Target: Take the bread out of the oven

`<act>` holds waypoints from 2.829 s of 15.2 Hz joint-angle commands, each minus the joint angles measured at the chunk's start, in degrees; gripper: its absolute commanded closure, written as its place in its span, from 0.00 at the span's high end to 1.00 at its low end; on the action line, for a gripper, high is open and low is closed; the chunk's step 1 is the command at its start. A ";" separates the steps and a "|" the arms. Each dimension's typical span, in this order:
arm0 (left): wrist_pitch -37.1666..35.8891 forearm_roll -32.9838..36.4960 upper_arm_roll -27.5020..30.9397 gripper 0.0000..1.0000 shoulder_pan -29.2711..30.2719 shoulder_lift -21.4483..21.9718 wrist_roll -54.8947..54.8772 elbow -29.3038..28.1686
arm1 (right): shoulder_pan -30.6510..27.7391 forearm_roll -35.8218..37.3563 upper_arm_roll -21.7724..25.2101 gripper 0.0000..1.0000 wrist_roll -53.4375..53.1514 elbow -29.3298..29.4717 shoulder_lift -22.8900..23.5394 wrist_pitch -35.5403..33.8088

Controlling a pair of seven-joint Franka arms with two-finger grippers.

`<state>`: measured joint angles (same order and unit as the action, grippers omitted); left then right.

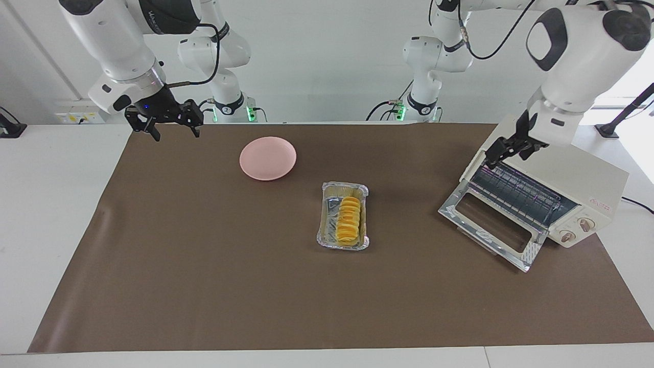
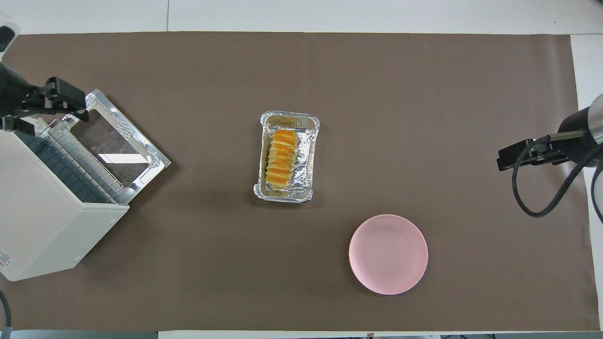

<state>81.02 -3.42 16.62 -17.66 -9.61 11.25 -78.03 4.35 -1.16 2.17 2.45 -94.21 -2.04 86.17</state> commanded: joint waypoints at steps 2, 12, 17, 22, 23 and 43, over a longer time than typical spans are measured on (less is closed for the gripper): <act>-3.41 1.31 -0.53 1.00 0.52 8.79 -4.40 -9.14 | -1.10 -0.95 -0.59 1.00 1.15 0.08 -0.51 -0.92; -3.59 2.36 -2.02 1.00 3.95 14.88 -9.93 -17.42 | -1.10 -0.86 -0.59 1.00 1.15 0.08 -0.51 -0.92; -1.74 3.77 -5.09 1.00 5.52 12.69 -10.73 -15.58 | -1.10 -0.95 -0.59 1.00 1.15 0.08 -0.51 -0.92; -1.56 3.68 -7.12 1.00 7.56 12.95 -10.38 -16.89 | -0.93 -0.86 -0.67 1.00 1.68 -0.01 -0.60 -1.35; -1.48 3.68 -7.12 1.00 7.56 12.95 -10.38 -16.90 | -0.75 -0.86 -0.68 1.00 3.60 -0.01 -0.69 -0.84; -0.51 3.68 -7.04 1.00 7.47 13.47 -10.02 -16.55 | 26.23 -12.37 -1.64 0.95 -33.01 -13.55 19.86 45.56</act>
<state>79.71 -0.72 9.97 -10.81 2.90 1.33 -93.83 30.15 -10.95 0.19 -27.26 -108.69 14.50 129.01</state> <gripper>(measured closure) 0.000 0.035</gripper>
